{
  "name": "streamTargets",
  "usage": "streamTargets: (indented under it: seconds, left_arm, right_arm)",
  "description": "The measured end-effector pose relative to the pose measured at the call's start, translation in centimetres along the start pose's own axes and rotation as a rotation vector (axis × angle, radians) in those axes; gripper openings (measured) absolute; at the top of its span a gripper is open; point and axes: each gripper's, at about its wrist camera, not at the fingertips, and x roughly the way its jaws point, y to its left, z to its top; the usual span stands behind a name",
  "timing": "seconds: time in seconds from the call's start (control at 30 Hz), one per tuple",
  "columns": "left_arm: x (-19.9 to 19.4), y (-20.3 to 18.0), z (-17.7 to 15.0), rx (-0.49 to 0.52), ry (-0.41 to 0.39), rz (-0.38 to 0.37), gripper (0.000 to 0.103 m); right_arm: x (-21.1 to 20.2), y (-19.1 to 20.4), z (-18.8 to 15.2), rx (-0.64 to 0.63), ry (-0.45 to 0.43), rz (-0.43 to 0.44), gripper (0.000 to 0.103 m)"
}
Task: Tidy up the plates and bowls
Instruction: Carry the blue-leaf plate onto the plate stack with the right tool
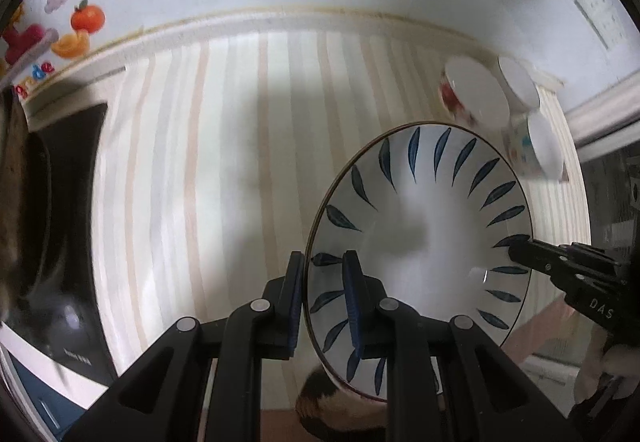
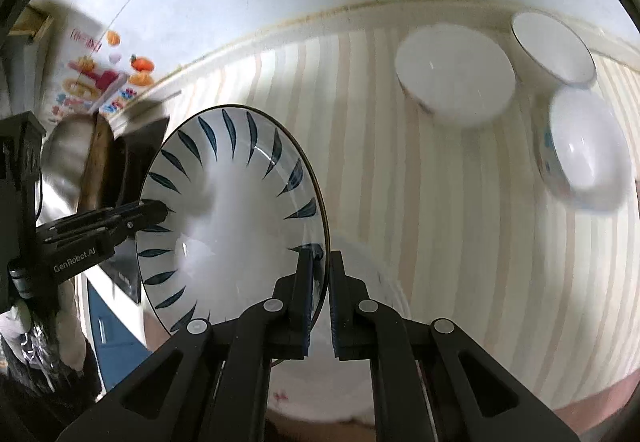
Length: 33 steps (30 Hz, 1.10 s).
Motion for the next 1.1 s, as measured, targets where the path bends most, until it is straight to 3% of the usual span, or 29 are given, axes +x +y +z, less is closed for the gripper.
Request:
streamTargets:
  seconds: [0.2,0.4,1.1]
  left_arm:
    - [2.9,-1.2,-3.0,0.027,0.087,0.021,0.017]
    - [5.3,-2.2,-4.5,0.045,0.147,0.041,0.017]
    - [7.8,-6.8,-4.6,0.062,0.151,0.113,0.017]
  right_arm:
    - [1.2,-1.5,-3.8,0.027,0.033,0.008,0.008]
    - [3.6,-3.1,-5.5,0.051,0.065,-0.002,0.008]
    - [5.8,-5.8,-6.0,0.078,0.120,-0.006,0.008]
